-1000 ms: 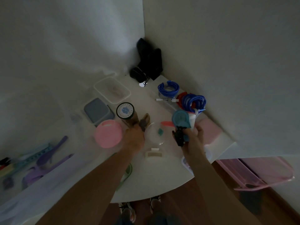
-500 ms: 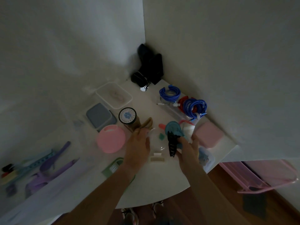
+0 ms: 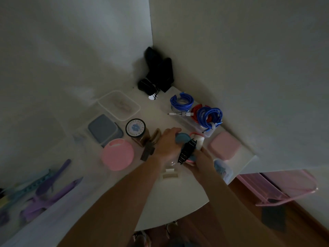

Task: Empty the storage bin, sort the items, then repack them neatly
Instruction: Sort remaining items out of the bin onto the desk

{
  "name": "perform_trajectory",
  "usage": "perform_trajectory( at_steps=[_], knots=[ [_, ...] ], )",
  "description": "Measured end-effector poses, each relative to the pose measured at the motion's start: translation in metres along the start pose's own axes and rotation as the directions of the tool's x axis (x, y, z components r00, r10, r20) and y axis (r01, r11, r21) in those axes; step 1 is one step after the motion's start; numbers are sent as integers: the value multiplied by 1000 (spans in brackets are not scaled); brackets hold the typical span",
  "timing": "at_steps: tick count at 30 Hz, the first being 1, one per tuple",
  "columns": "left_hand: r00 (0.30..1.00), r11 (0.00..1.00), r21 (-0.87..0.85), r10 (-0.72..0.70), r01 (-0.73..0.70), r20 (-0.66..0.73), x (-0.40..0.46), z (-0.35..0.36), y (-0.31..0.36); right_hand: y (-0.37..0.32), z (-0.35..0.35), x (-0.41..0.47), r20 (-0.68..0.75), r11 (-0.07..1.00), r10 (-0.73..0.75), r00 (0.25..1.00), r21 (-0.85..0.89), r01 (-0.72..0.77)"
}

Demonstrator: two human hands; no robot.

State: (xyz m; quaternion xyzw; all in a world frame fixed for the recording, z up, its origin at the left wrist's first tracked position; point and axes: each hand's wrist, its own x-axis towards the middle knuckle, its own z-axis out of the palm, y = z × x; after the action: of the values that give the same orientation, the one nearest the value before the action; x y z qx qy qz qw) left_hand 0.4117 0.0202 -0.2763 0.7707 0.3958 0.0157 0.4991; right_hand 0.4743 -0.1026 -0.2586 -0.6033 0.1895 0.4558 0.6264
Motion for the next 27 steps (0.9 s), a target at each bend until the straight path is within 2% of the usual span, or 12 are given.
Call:
perform_trajectory(
  at_steps=[5,8,10,14,18,22,27],
  knots=[
    [993,995,-89,35,-46,-117,-4,3,2,-9,4,-7,-68,998,38,997,46,-35],
    [981,988,-114,86,-107,-171,-15,1,11,-17,5,-12,-89,999,33,996,-4,-33],
    [974,973,-178,110,-147,-200,-23,-6,19,-22,10,-19,-138,999,-10,990,-35,5],
    [951,946,-264,110,-190,-290,-41,-25,33,-29,11,-30,-215,984,-179,960,-53,172],
    [924,914,-351,64,-206,-376,-61,-51,39,-36,17,-47,-179,961,-278,944,-53,273],
    [906,899,-411,-40,-151,-420,-75,-79,31,-41,41,-61,-93,984,-178,980,3,179],
    [880,895,-444,-177,-41,-440,-81,-109,16,-40,62,-62,-103,995,-33,994,87,42]
  ],
)
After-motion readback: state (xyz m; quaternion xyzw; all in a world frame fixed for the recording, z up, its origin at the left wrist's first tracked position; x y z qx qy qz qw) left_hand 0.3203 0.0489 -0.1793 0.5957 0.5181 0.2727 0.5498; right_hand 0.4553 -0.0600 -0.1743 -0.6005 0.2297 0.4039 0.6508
